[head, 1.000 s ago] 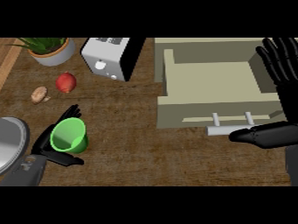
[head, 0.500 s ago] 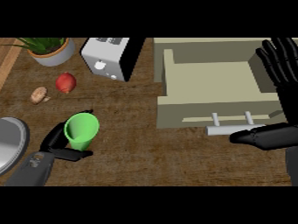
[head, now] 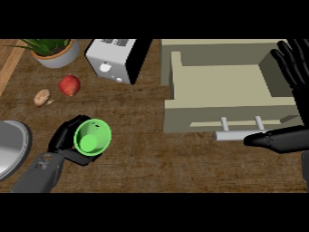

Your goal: Pick up the cup, place it into the drawer and close the drawer

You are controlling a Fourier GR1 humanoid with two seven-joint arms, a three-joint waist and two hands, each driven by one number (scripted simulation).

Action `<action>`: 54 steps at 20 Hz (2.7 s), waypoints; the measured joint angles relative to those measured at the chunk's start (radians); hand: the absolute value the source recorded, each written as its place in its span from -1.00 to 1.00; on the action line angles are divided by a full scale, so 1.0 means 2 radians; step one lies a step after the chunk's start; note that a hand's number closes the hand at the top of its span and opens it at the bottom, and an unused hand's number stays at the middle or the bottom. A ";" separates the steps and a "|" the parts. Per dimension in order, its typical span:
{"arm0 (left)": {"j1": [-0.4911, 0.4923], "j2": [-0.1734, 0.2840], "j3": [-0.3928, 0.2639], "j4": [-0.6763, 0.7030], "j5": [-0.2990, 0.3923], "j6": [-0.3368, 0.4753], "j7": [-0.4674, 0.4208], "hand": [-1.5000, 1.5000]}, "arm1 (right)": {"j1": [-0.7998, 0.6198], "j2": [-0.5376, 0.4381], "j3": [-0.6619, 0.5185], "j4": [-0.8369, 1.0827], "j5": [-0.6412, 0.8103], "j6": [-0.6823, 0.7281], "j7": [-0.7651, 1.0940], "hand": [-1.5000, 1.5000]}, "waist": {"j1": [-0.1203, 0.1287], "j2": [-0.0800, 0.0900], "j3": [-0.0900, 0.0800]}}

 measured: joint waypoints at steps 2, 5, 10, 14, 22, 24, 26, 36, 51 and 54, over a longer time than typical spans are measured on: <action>-0.005 -0.002 0.010 -0.006 0.014 0.000 -0.001 1.00 | 0.002 -0.001 -0.003 0.000 -0.001 0.001 -0.003 -1.00 | 0.000 0.000 0.000; -0.002 -0.013 0.042 -0.011 0.043 0.021 -0.009 1.00 | 0.007 -0.003 -0.011 0.002 -0.008 0.003 -0.008 -1.00 | 0.003 -0.001 0.001; -0.011 -0.035 0.097 -0.023 0.091 0.071 -0.011 1.00 | 0.006 -0.004 -0.011 -0.001 -0.006 0.003 -0.003 -1.00 | 0.007 -0.003 0.001; -0.036 -0.049 0.099 -0.052 0.100 0.082 0.005 1.00 | 0.014 0.000 -0.007 -0.001 0.003 -0.001 -0.008 -1.00 | 0.011 -0.005 0.002; -0.098 -0.085 0.066 -0.158 0.100 0.114 0.088 1.00 | 0.014 -0.001 -0.012 0.003 0.006 -0.002 -0.007 -1.00 | 0.017 -0.009 0.003; -0.113 -0.094 0.054 -0.189 0.099 0.121 0.127 1.00 | 0.014 0.002 -0.010 0.001 0.009 -0.007 -0.005 -1.00 | 0.018 -0.010 0.003; -0.139 -0.102 0.047 -0.213 0.099 0.137 0.167 1.00 | 0.016 0.005 -0.008 0.000 0.012 -0.010 -0.005 -1.00 | 0.017 -0.010 0.003; -0.277 -0.116 -0.024 -0.250 0.119 0.258 0.328 1.00 | 0.017 0.002 -0.011 0.007 0.014 -0.005 -0.016 -1.00 | 0.007 -0.007 0.003; -0.426 -0.118 -0.124 -0.031 0.176 0.342 0.410 1.00 | -0.008 0.002 -0.006 0.026 0.005 0.010 -0.033 -1.00 | -0.033 0.005 0.004; -0.429 -0.118 -0.152 -0.008 0.186 0.327 0.422 1.00 | -0.021 0.000 -0.004 0.033 0.004 0.014 -0.035 -1.00 | -0.046 0.009 0.004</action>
